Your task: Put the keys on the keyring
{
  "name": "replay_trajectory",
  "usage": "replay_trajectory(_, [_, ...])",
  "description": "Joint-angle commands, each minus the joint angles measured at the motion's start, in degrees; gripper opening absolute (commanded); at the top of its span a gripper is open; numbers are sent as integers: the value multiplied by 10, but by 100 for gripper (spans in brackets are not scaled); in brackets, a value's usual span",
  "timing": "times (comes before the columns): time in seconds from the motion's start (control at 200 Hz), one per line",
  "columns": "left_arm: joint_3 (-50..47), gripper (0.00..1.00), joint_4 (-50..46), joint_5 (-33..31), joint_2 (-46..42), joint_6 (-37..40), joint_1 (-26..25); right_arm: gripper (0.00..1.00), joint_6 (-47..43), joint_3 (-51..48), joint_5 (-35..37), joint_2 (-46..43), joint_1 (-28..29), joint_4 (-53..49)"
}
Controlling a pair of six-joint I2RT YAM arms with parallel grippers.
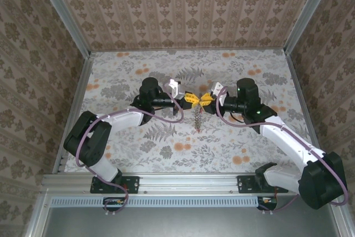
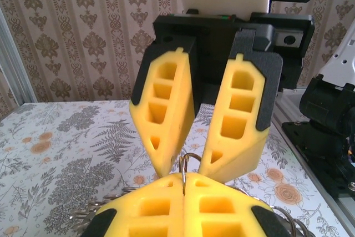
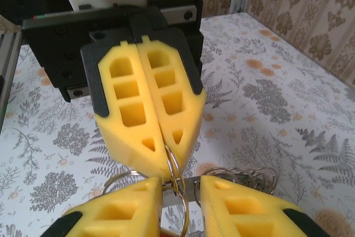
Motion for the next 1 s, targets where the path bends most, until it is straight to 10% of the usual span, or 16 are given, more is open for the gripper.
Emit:
replay_trajectory(0.0, [-4, 0, 22, 5, -6, -4, 0, 28, -1, 0, 5, -18, -2, 8])
replay_trajectory(0.53, [-5, 0, 37, 3, -7, -9, -2, 20, -13, 11, 13, 5, -2, -16])
replay_trajectory(0.8, [-1, 0, 31, 0, -4, -9, -3, 0, -10, 31, 14, 6, -2, -40])
replay_trajectory(0.995, [9, 13, -61, -8, -22, 51, -4, 0, -37, 82, 39, 9, 7, -139])
